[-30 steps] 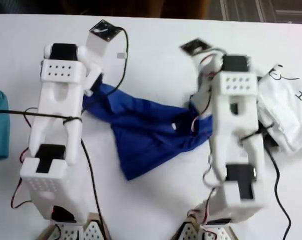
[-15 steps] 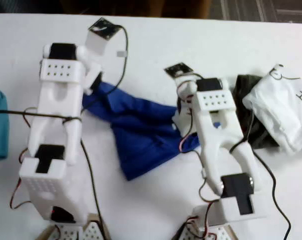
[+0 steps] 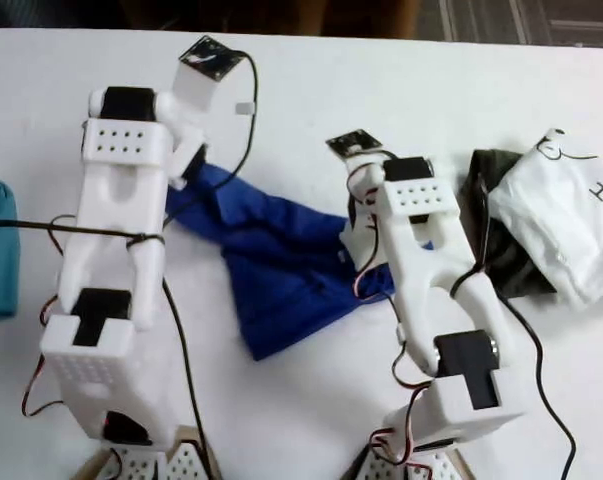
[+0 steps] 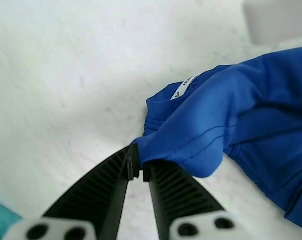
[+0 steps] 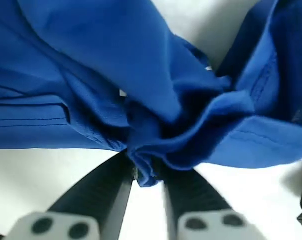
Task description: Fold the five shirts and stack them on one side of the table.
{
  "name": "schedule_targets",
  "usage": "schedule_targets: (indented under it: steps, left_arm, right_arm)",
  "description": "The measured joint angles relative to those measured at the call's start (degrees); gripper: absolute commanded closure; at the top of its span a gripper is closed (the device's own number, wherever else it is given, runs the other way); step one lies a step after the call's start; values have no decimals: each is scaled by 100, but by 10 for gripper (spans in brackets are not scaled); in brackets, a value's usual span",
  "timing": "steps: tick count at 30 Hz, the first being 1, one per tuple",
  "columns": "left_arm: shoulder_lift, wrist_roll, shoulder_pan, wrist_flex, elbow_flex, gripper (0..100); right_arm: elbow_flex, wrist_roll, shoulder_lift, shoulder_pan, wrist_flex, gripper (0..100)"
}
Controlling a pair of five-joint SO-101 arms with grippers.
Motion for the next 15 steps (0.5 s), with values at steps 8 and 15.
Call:
schedule_targets:
  steps: [8, 15]
  left_arm:
    - [0, 0, 0, 0, 0, 973]
    - [0, 0, 0, 0, 0, 973]
  right_arm:
    - [-624, 0, 0, 334, 237, 980]
    - [-2163, 0, 0, 835, 1240, 980]
